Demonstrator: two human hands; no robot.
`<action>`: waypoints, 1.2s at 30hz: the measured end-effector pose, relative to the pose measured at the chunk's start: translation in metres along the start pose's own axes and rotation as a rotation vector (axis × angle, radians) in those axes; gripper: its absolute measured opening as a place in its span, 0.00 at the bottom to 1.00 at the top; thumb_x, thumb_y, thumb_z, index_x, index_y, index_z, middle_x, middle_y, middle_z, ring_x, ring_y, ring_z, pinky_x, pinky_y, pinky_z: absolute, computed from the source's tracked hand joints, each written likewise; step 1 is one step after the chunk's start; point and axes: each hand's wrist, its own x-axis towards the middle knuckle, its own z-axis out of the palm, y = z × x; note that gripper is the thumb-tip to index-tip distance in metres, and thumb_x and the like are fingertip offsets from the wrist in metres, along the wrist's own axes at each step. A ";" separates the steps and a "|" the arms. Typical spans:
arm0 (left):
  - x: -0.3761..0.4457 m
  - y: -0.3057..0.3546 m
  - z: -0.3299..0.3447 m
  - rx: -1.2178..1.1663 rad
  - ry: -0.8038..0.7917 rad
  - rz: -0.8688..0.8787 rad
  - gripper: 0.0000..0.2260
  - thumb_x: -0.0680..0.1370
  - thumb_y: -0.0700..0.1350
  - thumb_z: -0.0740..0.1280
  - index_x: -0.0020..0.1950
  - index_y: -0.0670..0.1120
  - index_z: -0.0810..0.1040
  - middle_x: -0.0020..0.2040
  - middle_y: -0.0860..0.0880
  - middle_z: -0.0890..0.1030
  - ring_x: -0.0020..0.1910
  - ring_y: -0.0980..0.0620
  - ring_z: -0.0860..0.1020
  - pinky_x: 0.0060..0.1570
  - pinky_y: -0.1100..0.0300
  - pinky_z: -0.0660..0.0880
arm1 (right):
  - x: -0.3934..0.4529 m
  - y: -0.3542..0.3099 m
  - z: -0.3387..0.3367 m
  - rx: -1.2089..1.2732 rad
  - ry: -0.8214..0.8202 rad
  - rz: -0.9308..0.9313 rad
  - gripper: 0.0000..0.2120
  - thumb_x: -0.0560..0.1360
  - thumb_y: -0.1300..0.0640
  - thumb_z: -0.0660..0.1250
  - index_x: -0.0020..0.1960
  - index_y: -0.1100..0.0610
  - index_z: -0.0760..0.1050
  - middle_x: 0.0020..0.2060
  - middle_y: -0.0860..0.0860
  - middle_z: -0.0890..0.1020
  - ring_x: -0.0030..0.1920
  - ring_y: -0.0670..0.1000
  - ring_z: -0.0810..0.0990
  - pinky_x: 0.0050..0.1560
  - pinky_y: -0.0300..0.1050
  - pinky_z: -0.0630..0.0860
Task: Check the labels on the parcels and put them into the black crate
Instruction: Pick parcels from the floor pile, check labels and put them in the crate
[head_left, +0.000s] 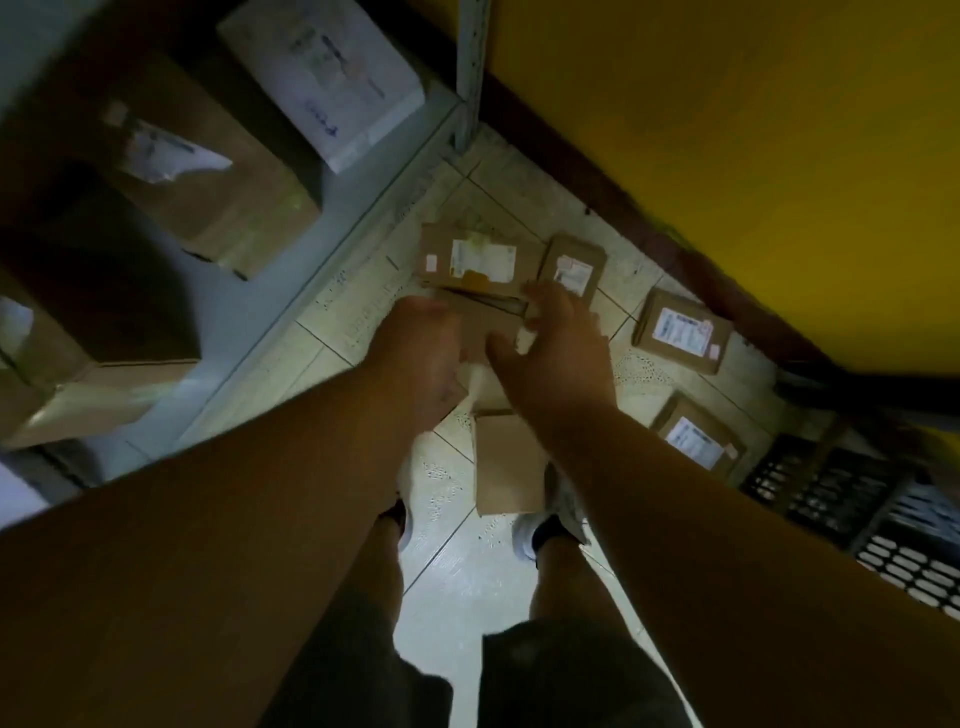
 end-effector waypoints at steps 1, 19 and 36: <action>0.027 0.001 0.010 -0.015 -0.003 -0.007 0.07 0.79 0.42 0.61 0.50 0.46 0.78 0.48 0.43 0.83 0.48 0.42 0.83 0.52 0.44 0.81 | 0.021 0.011 0.018 0.013 -0.006 0.024 0.24 0.74 0.53 0.72 0.68 0.51 0.70 0.63 0.50 0.75 0.58 0.51 0.78 0.58 0.53 0.78; 0.382 -0.136 0.176 -0.734 -0.172 -0.117 0.16 0.82 0.56 0.61 0.67 0.52 0.77 0.55 0.48 0.85 0.56 0.48 0.82 0.59 0.50 0.75 | 0.338 0.208 0.254 -0.462 -0.165 -0.255 0.36 0.79 0.43 0.63 0.81 0.54 0.54 0.78 0.55 0.61 0.77 0.59 0.58 0.76 0.59 0.58; 0.088 0.014 0.056 0.162 0.237 0.407 0.08 0.81 0.56 0.61 0.53 0.53 0.69 0.39 0.57 0.73 0.36 0.63 0.73 0.35 0.65 0.73 | 0.111 0.041 0.021 0.195 0.291 0.090 0.11 0.77 0.45 0.67 0.50 0.48 0.67 0.46 0.45 0.77 0.46 0.46 0.77 0.45 0.44 0.77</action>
